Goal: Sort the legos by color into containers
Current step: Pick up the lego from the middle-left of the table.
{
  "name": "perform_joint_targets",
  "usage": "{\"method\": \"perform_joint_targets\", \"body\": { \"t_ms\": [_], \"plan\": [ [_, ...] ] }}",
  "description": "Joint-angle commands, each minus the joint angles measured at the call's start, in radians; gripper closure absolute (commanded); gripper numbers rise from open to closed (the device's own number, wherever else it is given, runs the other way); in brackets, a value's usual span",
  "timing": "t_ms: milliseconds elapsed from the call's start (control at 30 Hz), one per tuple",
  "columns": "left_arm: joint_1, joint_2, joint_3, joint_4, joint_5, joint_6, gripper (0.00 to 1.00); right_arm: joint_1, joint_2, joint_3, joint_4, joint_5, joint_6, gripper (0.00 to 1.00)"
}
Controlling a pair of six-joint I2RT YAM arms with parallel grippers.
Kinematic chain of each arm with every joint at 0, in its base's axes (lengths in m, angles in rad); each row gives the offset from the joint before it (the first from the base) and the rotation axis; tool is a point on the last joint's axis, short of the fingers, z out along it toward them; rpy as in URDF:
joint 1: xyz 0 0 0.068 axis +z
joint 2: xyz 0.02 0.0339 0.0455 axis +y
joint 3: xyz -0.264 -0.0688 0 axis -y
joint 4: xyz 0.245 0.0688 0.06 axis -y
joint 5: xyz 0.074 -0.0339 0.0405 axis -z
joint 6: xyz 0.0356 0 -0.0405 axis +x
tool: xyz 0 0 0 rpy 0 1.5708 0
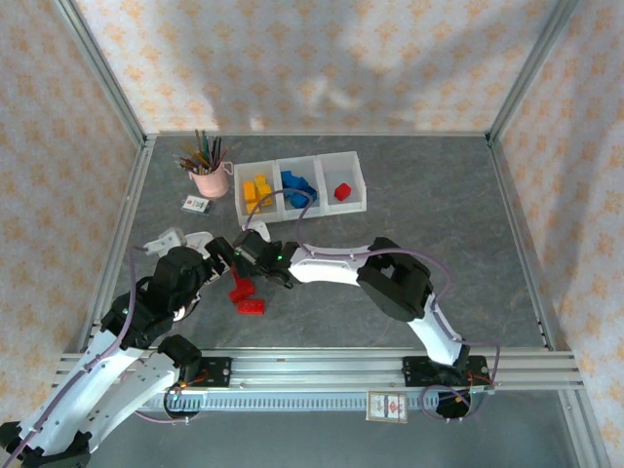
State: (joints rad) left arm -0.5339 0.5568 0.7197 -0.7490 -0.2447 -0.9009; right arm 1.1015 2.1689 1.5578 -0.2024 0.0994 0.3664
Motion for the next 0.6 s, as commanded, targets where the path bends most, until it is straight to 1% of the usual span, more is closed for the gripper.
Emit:
{"method": "perform_joint_targets", "body": {
  "t_ms": [0,133,267,333,400,567],
  "plan": [
    [0.008,0.001,0.024,-0.024,-0.031,-0.009,0.01,-0.011,0.041,0.047,-0.040,-0.009,0.009,0.23],
    [0.007,0.003,0.023,-0.025,-0.028,-0.010,0.00,-0.016,0.061,0.059,-0.047,-0.022,0.009,0.26],
    [0.007,0.003,0.024,-0.024,-0.028,-0.008,0.01,-0.016,0.072,0.059,-0.055,-0.049,0.004,0.26],
    [0.008,0.003,0.023,-0.021,-0.027,-0.009,0.01,-0.016,0.070,0.050,-0.058,-0.043,0.006,0.31],
    [0.007,0.003,0.020,-0.017,-0.021,-0.009,0.01,-0.016,0.061,0.037,-0.060,-0.034,0.009,0.33],
    [0.008,0.010,0.020,-0.007,-0.008,-0.005,0.01,-0.017,0.020,0.009,-0.063,-0.019,0.018,0.45]
  ]
}}
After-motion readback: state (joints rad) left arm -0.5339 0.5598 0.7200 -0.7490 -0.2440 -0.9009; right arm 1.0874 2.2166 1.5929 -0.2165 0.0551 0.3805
